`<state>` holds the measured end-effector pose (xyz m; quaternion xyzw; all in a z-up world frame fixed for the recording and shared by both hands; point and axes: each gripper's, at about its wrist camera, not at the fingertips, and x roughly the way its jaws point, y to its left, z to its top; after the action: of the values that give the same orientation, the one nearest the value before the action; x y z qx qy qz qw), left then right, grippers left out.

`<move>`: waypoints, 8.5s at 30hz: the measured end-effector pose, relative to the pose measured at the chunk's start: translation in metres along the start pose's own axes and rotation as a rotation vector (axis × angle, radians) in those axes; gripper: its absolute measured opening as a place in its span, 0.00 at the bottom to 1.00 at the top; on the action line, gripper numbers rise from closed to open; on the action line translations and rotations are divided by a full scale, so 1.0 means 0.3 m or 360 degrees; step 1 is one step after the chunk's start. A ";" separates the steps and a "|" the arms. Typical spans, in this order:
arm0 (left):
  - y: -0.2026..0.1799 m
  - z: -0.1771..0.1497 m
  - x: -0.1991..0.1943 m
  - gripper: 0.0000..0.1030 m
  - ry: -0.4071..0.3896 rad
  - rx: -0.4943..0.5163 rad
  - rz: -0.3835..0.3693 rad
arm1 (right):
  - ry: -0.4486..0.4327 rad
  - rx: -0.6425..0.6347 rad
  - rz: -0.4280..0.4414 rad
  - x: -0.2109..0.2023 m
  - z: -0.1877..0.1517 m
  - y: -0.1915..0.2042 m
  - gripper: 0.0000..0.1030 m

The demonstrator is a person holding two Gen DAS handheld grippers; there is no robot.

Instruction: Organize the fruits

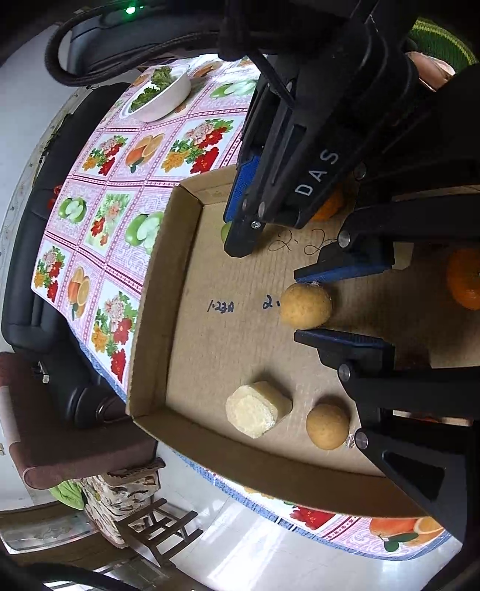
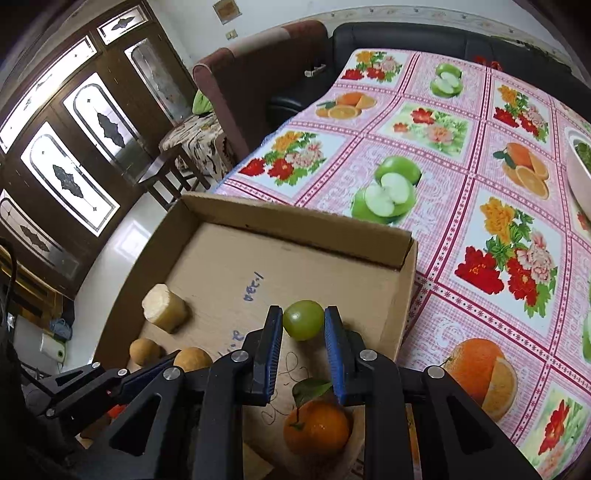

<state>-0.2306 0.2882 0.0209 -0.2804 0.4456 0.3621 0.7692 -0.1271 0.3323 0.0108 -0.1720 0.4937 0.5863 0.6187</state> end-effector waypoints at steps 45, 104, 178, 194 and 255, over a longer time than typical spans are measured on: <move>-0.005 -0.170 -0.220 0.42 -0.0146 0.0022 0.0044 | -0.0206 0.0068 0.0049 -0.331 -0.217 -0.019 0.39; -0.636 -0.145 0.053 0.42 0.0088 0.0387 -0.0146 | -0.0360 0.0745 -0.0641 -0.611 -0.505 -0.947 0.43; 0.085 -0.329 -0.245 0.17 -0.0132 0.0003 -0.0228 | -0.0211 0.0048 0.0062 -0.257 -0.249 0.064 0.21; 0.058 -0.172 -0.143 0.17 -0.0125 0.0010 -0.0157 | -0.0157 0.0003 -0.0007 -0.108 -0.095 0.081 0.21; 0.145 -0.593 -0.378 0.55 -0.0379 0.0077 0.0199 | -0.0113 -0.1298 0.0336 -0.420 -0.503 0.273 0.73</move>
<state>-0.3902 0.1445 0.0376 -0.1885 0.3764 0.4292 0.7991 -0.2400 0.1636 0.0747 -0.3310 0.2146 0.7995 0.4530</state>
